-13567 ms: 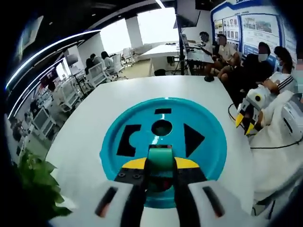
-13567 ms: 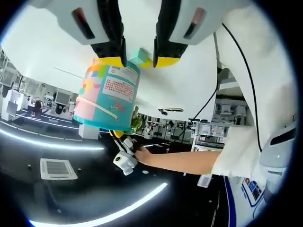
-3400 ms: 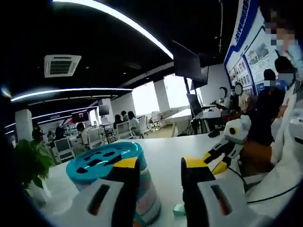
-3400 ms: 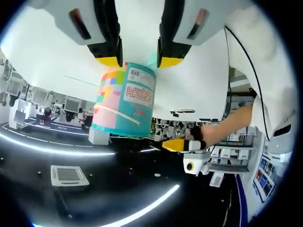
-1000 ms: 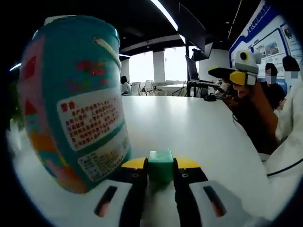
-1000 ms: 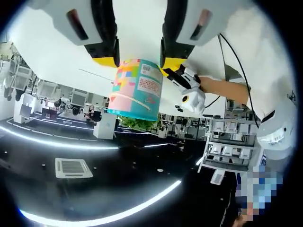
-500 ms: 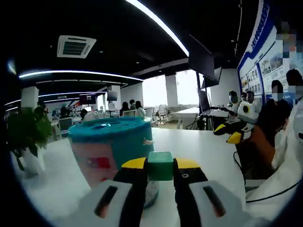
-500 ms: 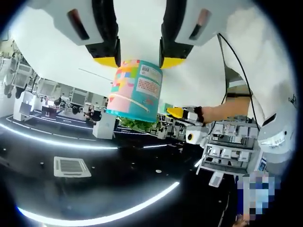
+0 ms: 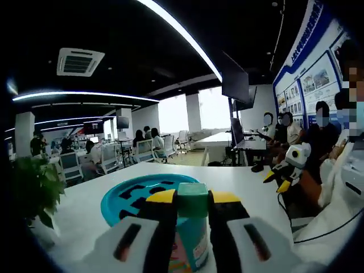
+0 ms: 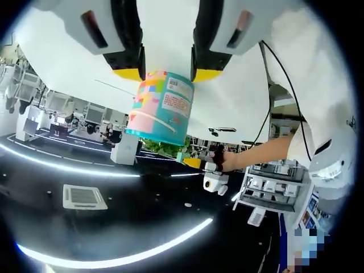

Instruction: Arrange the toys in the designated storage area by placing each visible toy with the group until no toy remains scattered across the table.

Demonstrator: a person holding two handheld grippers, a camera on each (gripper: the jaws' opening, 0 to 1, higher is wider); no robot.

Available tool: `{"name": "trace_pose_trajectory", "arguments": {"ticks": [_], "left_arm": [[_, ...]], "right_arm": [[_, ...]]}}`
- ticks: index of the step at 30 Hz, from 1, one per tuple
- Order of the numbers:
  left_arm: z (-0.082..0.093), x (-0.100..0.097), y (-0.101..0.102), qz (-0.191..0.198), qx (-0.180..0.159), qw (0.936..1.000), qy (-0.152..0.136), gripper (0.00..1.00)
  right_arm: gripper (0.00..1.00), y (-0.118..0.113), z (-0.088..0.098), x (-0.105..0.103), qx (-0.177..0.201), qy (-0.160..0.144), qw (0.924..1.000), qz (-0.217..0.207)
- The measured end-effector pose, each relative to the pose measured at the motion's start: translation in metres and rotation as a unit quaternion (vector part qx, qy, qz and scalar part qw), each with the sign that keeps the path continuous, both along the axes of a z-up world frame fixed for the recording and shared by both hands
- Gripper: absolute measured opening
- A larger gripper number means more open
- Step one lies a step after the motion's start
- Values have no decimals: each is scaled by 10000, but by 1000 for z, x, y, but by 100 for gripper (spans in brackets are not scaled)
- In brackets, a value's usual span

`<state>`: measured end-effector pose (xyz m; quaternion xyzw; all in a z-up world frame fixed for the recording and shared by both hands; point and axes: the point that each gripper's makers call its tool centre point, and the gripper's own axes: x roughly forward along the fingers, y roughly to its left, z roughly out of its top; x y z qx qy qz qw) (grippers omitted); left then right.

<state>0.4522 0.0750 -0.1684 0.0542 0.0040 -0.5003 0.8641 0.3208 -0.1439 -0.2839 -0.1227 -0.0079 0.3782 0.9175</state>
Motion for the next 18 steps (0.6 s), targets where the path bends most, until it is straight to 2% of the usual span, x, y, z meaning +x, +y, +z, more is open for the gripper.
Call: {"name": "trace_pose_trajectory", "arguments": {"ticks": [1,4,5,8,12,14,18], "left_arm": [[3,2,-3,-39,-22,10000,-35,21],[2,11,-6,-90,453,9985,-308,21],[-3,20,-6,30,877,9949,-504,21],[4,30,-12,-146,523,9983,-214,21],[10,48,-13,-265,421,9984,-258,21],[7,58,-14,-320,396,9984,-228,21],[-10,75,-13,-359,428,9984,-37,21]], "right_arm": [[32,0,-1,1,9,12,10000,3],[32,1,-2,1,10,32,10000,14],[32,1,-2,2,9,39,10000,22],[32,3,-1,1,20,20,10000,46],[32,6,0,0,14,6,10000,88],[32,8,-1,-1,-15,12,9999,120],[32,8,-2,1,-47,29,9999,108]]}}
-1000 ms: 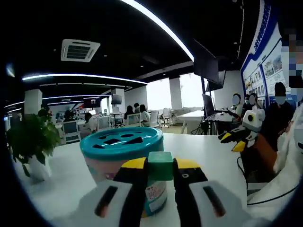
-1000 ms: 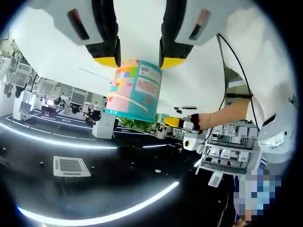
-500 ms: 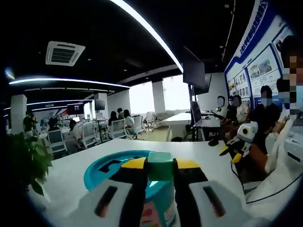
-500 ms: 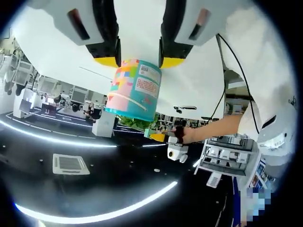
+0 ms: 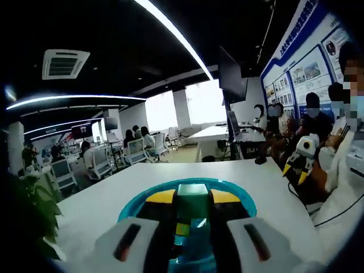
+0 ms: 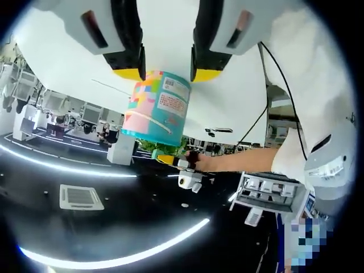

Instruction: Arrange the toys in the designated storage area by placing each visible toy with the group until no toy remains scattered across the table.

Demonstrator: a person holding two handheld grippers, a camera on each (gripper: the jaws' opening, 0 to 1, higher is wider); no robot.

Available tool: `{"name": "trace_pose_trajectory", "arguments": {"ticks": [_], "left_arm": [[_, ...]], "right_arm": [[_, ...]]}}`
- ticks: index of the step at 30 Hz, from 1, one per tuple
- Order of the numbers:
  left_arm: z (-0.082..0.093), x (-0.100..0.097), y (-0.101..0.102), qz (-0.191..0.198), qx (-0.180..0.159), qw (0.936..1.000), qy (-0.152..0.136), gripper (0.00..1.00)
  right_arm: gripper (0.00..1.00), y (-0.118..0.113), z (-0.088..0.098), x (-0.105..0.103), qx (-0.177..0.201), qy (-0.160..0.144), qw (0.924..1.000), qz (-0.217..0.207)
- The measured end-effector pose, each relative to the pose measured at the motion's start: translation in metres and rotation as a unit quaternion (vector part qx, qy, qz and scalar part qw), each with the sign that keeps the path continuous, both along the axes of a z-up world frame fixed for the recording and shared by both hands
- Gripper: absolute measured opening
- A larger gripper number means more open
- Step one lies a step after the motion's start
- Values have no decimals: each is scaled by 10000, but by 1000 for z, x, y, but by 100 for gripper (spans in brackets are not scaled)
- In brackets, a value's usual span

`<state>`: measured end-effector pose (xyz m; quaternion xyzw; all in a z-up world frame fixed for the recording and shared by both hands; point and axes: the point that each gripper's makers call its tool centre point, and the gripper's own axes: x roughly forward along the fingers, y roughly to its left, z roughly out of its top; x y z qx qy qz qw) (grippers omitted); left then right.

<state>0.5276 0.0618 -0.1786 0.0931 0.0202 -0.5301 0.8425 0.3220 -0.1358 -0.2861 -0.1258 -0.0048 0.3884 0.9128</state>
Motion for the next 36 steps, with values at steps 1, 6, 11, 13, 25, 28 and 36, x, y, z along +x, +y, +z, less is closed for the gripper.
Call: {"name": "trace_pose_trajectory", "arguments": {"ticks": [1,6,11,13,25,28,36], "left_arm": [[-4,5,1,26,4,10000,48,21],[-23,12,7,15,-227,9975,674,21],[-23,16,10,84,-57,9995,307,21],[-24,16,8,14,-71,9993,357,21],[-30,9,3,105,-155,9965,810,21],[-29,15,5,107,61,9980,614,21],[-35,17,7,77,185,9943,1047,22]], "right_arm": [[32,0,0,1,-3,6,10000,-15],[32,1,1,4,29,10,10000,2],[32,1,-4,8,8,68,10000,-7],[31,0,-4,12,2,93,9999,-40],[32,9,7,14,122,32,9998,127],[32,14,9,3,158,-40,9996,228],[32,20,15,-30,260,-128,9990,331]]}}
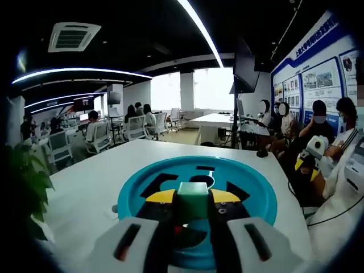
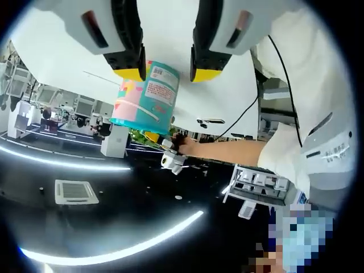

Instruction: Arrange the toys in the designated storage area by placing each visible toy with the group until no toy remains scattered across the table.

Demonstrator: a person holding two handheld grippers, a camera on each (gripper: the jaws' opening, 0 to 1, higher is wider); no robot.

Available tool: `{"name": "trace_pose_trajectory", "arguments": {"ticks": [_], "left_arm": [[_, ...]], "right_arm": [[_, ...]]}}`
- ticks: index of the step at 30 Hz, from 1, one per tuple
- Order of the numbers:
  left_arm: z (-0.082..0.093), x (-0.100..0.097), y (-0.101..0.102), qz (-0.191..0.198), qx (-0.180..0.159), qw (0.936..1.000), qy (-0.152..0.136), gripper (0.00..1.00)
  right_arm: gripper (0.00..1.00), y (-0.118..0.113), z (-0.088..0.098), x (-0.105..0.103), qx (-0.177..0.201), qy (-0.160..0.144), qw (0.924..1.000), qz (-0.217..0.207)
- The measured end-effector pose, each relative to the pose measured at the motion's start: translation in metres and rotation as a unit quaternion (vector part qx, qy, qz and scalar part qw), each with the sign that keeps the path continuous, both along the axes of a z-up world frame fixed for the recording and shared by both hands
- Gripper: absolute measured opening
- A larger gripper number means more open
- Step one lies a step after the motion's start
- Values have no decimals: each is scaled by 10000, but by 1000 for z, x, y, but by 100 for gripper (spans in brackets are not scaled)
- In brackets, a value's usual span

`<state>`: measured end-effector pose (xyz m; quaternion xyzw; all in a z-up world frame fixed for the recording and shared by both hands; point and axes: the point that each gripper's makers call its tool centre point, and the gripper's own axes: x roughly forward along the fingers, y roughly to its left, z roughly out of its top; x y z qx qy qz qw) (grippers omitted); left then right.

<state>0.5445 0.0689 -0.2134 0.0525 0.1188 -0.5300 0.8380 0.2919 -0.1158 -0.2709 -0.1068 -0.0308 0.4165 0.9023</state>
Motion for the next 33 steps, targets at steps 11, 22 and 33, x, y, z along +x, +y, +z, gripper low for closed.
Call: {"name": "trace_pose_trajectory", "arguments": {"ticks": [11,22,33], "left_arm": [[-11,0,-6,-70,455,9980,424,23],[-5,-4,11,150,38,9995,285,26],[-6,-9,25,60,677,9975,208,22]], "right_arm": [[31,-9,-11,-34,-13,387,9989,-266],[31,11,-22,-42,-398,717,9963,-245],[30,9,-2,-45,-455,877,9942,-423]]}}
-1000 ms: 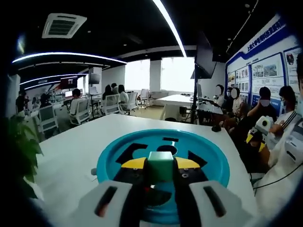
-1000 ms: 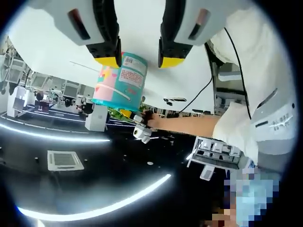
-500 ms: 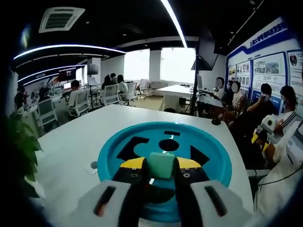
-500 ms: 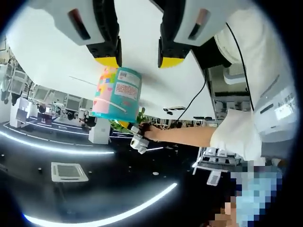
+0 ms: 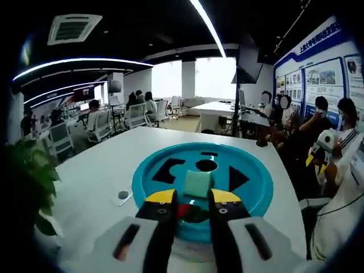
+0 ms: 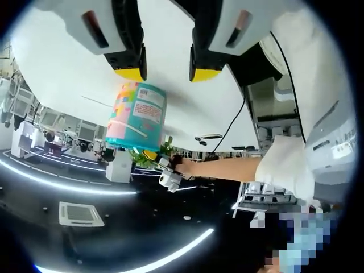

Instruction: Arrange the toys in the designated storage area by placing each visible toy with the group until no toy remains scattered across the table.

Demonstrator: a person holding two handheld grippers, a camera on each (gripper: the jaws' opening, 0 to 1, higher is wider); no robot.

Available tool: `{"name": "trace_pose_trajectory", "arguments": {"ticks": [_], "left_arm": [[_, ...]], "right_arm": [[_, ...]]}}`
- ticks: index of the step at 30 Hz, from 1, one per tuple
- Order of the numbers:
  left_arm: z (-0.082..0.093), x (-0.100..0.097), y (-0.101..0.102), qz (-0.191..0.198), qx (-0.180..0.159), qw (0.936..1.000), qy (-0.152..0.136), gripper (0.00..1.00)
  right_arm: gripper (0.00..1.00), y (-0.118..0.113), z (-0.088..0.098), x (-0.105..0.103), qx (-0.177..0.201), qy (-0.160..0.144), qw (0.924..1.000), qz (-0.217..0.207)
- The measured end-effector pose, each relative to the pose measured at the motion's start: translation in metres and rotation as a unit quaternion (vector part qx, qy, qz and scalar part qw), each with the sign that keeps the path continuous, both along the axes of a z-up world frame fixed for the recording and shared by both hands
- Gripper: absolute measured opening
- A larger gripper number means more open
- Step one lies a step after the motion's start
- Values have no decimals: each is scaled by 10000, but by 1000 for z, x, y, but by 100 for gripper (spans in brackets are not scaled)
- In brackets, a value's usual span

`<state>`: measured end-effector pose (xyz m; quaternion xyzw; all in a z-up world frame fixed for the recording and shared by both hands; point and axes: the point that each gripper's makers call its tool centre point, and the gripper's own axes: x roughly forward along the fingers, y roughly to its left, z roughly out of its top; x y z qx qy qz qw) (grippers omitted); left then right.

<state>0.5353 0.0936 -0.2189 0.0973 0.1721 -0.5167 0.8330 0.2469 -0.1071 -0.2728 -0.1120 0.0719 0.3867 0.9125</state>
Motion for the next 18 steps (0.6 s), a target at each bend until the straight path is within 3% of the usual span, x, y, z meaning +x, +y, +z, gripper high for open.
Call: {"name": "trace_pose_trajectory", "arguments": {"ticks": [5,7,10,13,16,18], "left_arm": [[3,11,0,-75,216,9996,160,27],[8,13,3,-187,201,9995,153,24],[23,5,3,-443,-137,9989,57,14],[23,8,6,-404,-237,9988,113,14],[4,19,9,-170,141,9996,157,14],[-4,14,5,-459,310,9983,160,14]], "right_arm": [[30,-11,15,3,-156,-32,9996,-232],[30,-13,19,5,-258,-43,9992,-297],[30,-15,28,9,-317,-106,9989,-323],[31,-15,38,20,-419,-101,9987,-257],[31,-21,50,34,-516,-75,9979,-382],[32,-22,61,43,-505,-74,9978,-428]]}}
